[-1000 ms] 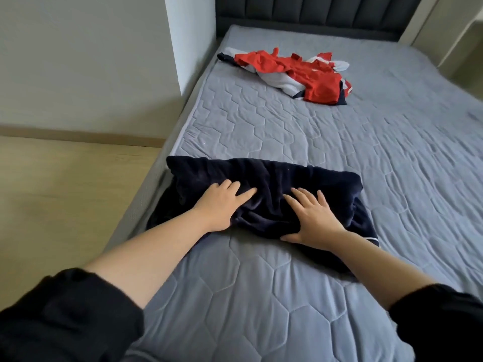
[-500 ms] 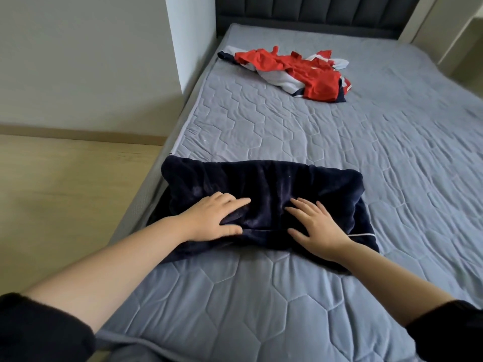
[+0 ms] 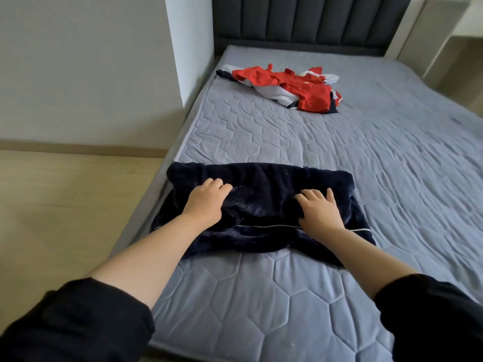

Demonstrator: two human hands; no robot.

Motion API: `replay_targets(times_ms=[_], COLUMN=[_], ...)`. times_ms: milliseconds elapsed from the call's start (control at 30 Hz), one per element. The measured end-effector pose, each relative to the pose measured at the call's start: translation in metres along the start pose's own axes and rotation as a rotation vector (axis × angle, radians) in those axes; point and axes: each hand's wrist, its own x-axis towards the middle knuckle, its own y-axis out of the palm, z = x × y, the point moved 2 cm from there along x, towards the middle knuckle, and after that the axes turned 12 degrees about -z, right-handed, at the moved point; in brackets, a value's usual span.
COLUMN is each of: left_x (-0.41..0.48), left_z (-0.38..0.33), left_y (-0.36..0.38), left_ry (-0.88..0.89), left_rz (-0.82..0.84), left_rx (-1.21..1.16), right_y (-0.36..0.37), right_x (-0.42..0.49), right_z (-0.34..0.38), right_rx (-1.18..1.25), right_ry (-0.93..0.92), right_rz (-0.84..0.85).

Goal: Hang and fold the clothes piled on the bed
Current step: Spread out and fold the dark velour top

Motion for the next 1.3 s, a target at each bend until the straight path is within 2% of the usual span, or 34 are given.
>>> replay_targets(times_ms=[100, 167, 233, 333, 367, 400, 500, 533, 633, 700, 800, 867, 933, 967, 1000, 1033, 1100, 1133, 1167, 1233, 1300], left_x=[0.007, 0.005, -0.001, -0.014, -0.019, -0.026, -0.05, -0.057, -0.059, -0.053, -0.042, -0.036, -0.03, -0.024, -0.014, -0.002, 0.024, 0.036, 0.046, 0.061, 0.067], left_z=[-0.001, -0.004, -0.008, -0.011, -0.011, -0.012, -0.008, -0.007, -0.005, -0.002, 0.002, 0.003, 0.003, 0.002, -0.001, -0.002, -0.007, -0.014, -0.021, -0.038, -0.051], left_y=[-0.016, -0.026, -0.039, -0.055, -0.055, -0.051, -0.022, -0.015, -0.011, -0.017, -0.025, -0.031, -0.037, -0.037, -0.037, -0.035, -0.029, -0.024, -0.015, 0.007, 0.034], left_ry=[-0.001, 0.061, 0.14, 0.262, 0.304, 0.346, 0.373, 0.35, 0.283, 0.206, 0.033, -0.044, -0.173, -0.236, -0.294, -0.352, -0.364, -0.284, -0.187, -0.061, -0.038], left_rz=[-0.112, -0.16, -0.225, -0.357, -0.363, -0.313, 0.078, 0.154, 0.147, 0.187, 0.358, 0.586, 0.846, 0.873, 0.786, 0.594, 0.095, -0.078, -0.137, -0.037, 0.115], left_rx=[-0.055, -0.049, -0.058, -0.025, 0.016, 0.069, 0.212, 0.23, 0.161, 0.029, -0.172, -0.312, -0.518, -0.633, -0.732, -0.776, -0.588, -0.416, -0.285, -0.108, -0.012], right_y=[-0.01, -0.022, -0.036, -0.058, -0.061, -0.062, -0.044, -0.035, -0.022, -0.025, -0.035, -0.034, -0.024, -0.02, -0.019, -0.021, -0.026, -0.028, -0.029, -0.027, -0.025], right_x=[0.003, 0.004, 0.004, -0.007, -0.012, -0.018, -0.044, -0.054, -0.066, -0.065, -0.062, -0.061, -0.062, -0.061, -0.057, -0.052, -0.035, -0.025, -0.017, -0.004, 0.006], right_z=[-0.006, -0.007, -0.006, -0.006, -0.005, -0.003, 0.009, 0.01, 0.003, -0.003, -0.003, -0.001, -0.002, -0.004, -0.006, -0.006, -0.005, -0.001, 0.004, 0.012, 0.016], right_rx=[0.063, 0.028, -0.036, -0.052, -0.054, -0.064, -0.15, -0.182, -0.206, -0.188, -0.073, -0.008, 0.057, 0.112, 0.199, 0.289, 0.397, 0.407, 0.394, 0.326, 0.313], right_ry=[0.044, 0.034, -0.023, -0.108, -0.157, -0.225, -0.37, -0.355, -0.132, -0.056, -0.069, -0.126, -0.139, -0.105, -0.049, 0.016, 0.108, 0.13, 0.13, 0.135, 0.16], right_rz=[-0.007, -0.027, -0.16, -0.452, -0.485, -0.474, -0.331, -0.288, -0.224, -0.231, -0.267, -0.219, -0.092, -0.051, -0.055, -0.082, -0.105, -0.088, -0.057, -0.052, -0.234])
